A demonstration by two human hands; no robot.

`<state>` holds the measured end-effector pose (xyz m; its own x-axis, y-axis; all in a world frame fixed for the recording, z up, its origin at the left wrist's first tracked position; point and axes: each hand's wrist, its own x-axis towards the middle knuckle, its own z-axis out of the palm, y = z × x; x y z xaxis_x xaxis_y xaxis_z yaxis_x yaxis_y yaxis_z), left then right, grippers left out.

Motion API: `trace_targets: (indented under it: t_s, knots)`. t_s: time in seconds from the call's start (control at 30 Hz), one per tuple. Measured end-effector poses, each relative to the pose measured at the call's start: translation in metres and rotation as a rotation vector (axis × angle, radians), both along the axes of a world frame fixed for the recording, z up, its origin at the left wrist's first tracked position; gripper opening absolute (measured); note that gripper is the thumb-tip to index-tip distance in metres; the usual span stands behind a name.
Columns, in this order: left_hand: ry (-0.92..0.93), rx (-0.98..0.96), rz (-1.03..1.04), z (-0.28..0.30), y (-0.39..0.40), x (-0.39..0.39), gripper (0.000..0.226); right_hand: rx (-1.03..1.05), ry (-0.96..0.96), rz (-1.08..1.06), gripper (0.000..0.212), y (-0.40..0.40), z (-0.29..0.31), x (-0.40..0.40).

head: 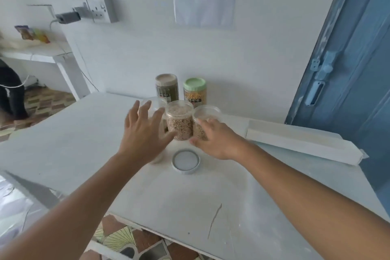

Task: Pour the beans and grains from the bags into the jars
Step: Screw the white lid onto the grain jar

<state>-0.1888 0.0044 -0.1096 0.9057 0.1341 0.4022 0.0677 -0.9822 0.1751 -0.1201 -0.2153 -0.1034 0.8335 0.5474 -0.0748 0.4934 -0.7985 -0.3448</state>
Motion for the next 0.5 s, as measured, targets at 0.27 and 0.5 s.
trace_targets:
  t_s: [0.27, 0.5]
  knots:
    - [0.013, -0.351, 0.115, -0.014, 0.046, -0.01, 0.11, 0.004, -0.188, 0.009, 0.069, 0.044, -0.028, -0.008]
    - [0.01, -0.695, 0.075, -0.023, 0.056, -0.005, 0.102, -0.196, 0.205, -0.034, 0.12, 0.05, -0.072, -0.001]
